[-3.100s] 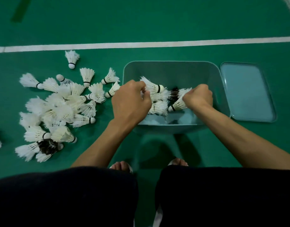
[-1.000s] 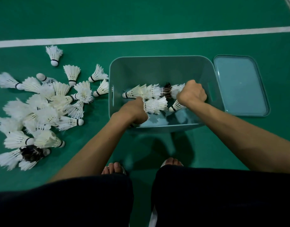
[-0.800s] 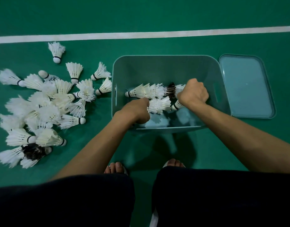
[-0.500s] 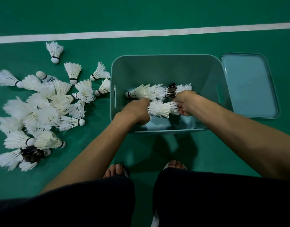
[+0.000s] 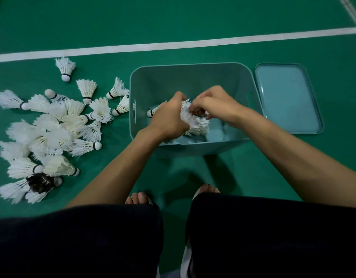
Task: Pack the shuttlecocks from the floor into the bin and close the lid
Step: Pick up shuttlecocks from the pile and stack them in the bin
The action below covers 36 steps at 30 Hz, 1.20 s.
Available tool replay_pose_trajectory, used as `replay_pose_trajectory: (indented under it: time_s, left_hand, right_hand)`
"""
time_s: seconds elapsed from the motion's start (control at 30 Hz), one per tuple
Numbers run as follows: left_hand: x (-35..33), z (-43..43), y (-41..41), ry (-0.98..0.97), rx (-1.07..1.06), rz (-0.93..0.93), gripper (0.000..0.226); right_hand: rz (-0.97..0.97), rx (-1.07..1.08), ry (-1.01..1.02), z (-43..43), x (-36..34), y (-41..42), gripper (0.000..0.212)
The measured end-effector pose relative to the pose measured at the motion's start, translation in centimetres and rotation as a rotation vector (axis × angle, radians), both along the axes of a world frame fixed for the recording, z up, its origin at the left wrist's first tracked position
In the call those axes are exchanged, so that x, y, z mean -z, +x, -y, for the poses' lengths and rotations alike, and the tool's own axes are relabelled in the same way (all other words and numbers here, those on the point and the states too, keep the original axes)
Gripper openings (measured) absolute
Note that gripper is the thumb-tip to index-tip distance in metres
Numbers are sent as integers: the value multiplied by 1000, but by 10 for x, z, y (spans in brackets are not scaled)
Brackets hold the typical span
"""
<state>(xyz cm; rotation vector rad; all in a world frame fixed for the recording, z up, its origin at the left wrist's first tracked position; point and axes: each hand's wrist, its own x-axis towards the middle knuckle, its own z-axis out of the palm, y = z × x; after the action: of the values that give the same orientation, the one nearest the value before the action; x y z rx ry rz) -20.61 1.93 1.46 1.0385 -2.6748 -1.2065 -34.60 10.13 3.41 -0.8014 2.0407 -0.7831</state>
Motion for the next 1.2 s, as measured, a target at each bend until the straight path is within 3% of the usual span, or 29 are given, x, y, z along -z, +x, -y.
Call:
replay_pose_trajectory:
  time_s: [0.1,0.2,0.3,0.37,0.47,0.6,0.67,0.73,0.8,0.97,1.1,1.17,1.2]
  left_hand:
    - [-6,-14,-3,-9,-5,-113,59]
    - [-2,-25,-6,32,17,-146,64]
    - [9,-20,-6,-21,7,40,68]
    - [14,-11,-3,-18,19,260,50]
    - [15,-4,-3,60,194,552,23]
    - [21,-1,-13,126,349,607,39]
    - [24,2,-18,137,401,645,45]
    - [31,7,-20,161,461,716,54]
    - [36,12,-21,195,502,769,67]
    - [45,22,-25,190,506,773,70]
    - [42,24,-23,212,478,738,65]
    - [37,23,-18,191,462,694,59]
    - [35,23,-16,168,449,664,53]
  right_hand:
    - [-175,-174,14,-11,-17,17,20]
    - [-452,-138,59,-19,-17,20,18]
    - [-731,39,162,-24,-21,6,9]
    - [-768,46,269,-24,-16,-7,11]
    - [-732,-12,404,-20,3,-15,19]
    - [-552,64,492,-9,42,-23,13]
    - [-241,240,459,-5,60,-30,5]
    - [186,453,394,-2,68,-36,16]
    - [377,518,384,-1,70,-41,24]
    - [411,493,406,11,79,-45,23]
    - [332,488,391,18,84,-46,18]
    - [230,516,385,19,83,-46,8]
    - [93,497,398,18,81,-45,15]
